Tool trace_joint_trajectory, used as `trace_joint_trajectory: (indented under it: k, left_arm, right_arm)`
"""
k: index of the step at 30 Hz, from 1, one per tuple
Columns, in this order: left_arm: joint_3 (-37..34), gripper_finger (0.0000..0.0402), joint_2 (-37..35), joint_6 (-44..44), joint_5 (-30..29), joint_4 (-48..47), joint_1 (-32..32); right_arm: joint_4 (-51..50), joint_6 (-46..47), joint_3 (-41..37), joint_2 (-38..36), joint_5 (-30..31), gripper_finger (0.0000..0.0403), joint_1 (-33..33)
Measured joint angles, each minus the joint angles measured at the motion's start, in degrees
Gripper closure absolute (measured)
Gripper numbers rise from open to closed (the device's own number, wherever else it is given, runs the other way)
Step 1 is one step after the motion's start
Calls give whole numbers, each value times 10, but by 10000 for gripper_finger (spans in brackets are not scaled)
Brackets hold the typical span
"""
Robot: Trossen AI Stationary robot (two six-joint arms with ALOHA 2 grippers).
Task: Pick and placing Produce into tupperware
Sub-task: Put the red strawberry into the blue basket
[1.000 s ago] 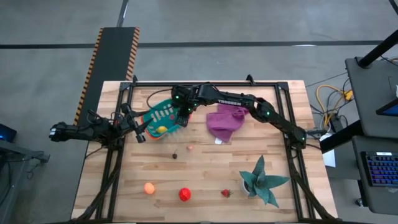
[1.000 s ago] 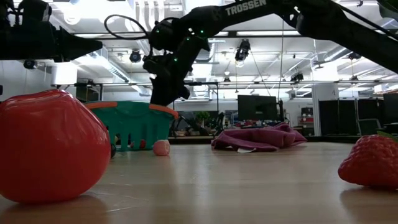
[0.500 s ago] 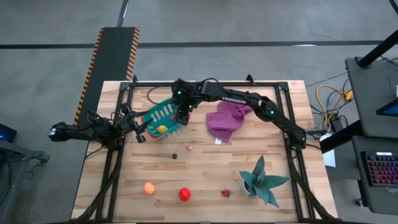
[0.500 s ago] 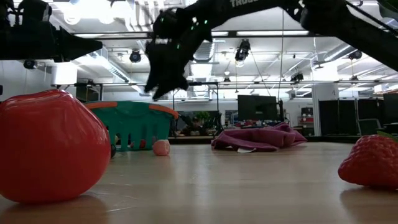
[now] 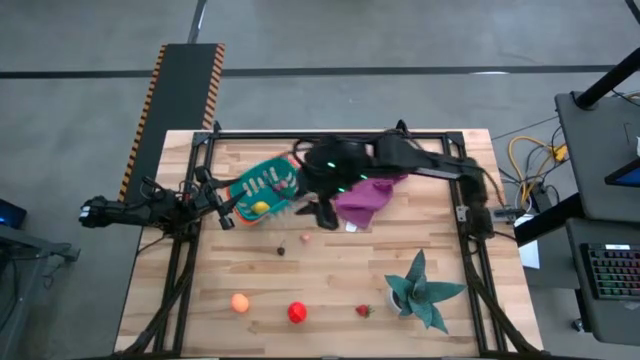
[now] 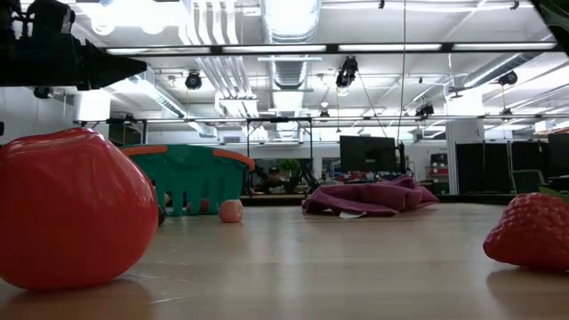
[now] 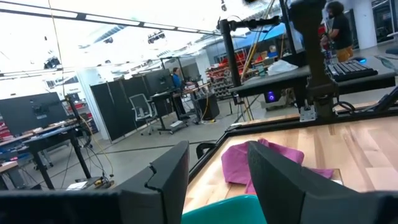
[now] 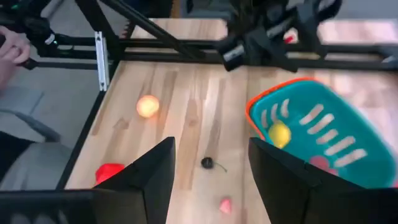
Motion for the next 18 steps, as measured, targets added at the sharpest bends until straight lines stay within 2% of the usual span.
trace_joint_trajectory:
  k: [6,11,18]
  left_arm:
    - [0,251,0,0,0,1,0]
    - [0,251,0,0,0,0,0]
    - [0,251,0,0,0,1,0]
  right_arm:
    - [-76,-2,0,-80,127,209,62]
    - [-124,25,-2,-111,155,209,94]
    - [-182,38,-2,-121,167,209,107]
